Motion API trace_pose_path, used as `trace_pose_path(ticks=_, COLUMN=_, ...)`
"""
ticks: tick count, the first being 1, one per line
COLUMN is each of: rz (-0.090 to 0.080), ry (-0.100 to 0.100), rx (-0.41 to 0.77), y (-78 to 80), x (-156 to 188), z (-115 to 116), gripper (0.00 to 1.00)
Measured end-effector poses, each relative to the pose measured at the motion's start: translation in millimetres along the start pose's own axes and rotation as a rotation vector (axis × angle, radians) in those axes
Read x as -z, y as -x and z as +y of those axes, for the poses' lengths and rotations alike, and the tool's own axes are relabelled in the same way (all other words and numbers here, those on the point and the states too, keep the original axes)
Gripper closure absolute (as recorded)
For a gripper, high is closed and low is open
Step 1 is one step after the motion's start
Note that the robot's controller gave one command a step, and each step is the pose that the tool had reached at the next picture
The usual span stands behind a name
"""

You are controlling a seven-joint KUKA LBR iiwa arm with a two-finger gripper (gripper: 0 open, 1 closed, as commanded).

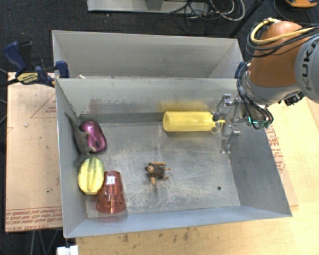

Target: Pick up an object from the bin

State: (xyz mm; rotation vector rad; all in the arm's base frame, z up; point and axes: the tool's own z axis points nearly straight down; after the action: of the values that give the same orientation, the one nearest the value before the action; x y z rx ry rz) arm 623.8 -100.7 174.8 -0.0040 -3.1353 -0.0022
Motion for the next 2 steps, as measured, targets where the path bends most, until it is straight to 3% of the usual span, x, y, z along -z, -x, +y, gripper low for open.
trace_pose_path(ticks=1, rz=-0.008, ry=-0.001, rx=0.001, y=1.6, x=5.1, z=0.2, gripper=0.0)
trace_pose_path(ticks=2, rz=-0.017, ry=-0.002, rx=0.062, y=12.8, x=-25.9, z=-12.2, gripper=0.0)
